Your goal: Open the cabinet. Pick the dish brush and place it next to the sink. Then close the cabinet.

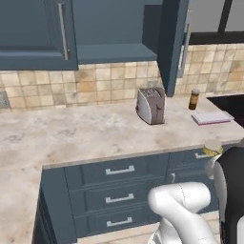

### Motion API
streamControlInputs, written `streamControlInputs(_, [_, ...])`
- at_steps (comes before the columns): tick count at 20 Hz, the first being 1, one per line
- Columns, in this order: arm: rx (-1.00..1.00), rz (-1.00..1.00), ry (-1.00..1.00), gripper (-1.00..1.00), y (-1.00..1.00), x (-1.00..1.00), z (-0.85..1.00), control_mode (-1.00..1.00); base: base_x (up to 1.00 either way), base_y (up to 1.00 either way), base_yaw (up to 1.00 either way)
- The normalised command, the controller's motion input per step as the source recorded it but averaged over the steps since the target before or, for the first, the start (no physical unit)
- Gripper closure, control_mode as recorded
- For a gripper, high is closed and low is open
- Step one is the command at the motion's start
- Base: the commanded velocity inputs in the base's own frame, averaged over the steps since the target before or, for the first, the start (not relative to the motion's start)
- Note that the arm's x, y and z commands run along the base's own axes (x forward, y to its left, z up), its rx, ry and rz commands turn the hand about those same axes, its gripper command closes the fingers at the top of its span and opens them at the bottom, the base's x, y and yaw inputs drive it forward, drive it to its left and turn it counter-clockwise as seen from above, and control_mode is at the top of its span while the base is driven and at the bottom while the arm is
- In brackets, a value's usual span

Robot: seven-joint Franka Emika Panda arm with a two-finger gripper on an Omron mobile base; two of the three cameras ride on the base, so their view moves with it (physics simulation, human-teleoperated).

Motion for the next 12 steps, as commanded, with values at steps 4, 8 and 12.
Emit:
streamControlInputs(4, [0.00, 0.00, 0.00, 1.00, 0.00, 0.00, 0.00, 1.00, 0.05, -1.00, -0.08])
streamControlInputs(8, [0.00, 0.00, 0.00, 1.00, 0.00, 0.00, 0.00, 1.00, 0.41, -0.82, -0.04])
streamControlInputs(12, [0.00, 0.00, 0.00, 1.00, 0.00, 0.00, 0.00, 1.00, 0.84, -0.27, 0.00])
